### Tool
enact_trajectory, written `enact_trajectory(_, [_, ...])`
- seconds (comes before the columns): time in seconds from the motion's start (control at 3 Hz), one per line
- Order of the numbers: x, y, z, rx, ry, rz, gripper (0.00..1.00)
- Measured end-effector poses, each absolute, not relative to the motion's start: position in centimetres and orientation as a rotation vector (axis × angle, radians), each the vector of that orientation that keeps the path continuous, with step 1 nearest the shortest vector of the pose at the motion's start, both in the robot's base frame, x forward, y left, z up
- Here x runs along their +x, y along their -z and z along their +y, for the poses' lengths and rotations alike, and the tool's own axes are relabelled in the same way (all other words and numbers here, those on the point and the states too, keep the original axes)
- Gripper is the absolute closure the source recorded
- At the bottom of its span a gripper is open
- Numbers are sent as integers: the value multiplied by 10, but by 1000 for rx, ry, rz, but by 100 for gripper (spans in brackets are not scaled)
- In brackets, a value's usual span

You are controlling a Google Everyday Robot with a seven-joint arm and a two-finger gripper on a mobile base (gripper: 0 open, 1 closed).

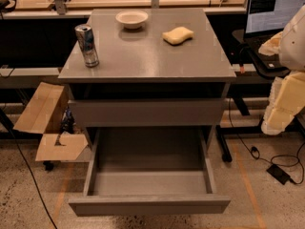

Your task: Place redbull can into middle drawer

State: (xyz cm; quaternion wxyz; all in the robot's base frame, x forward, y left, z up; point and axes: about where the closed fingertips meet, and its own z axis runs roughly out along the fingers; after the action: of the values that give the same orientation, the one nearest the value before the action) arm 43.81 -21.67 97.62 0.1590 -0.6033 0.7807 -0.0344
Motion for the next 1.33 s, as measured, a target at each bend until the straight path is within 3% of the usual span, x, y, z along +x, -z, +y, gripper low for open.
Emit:
enact_trajectory(0.67, [452, -973, -213, -1712, 72, 2194, 0])
enact_trajectory(1.33, [501, -961, -199, -1643, -20, 2048, 0])
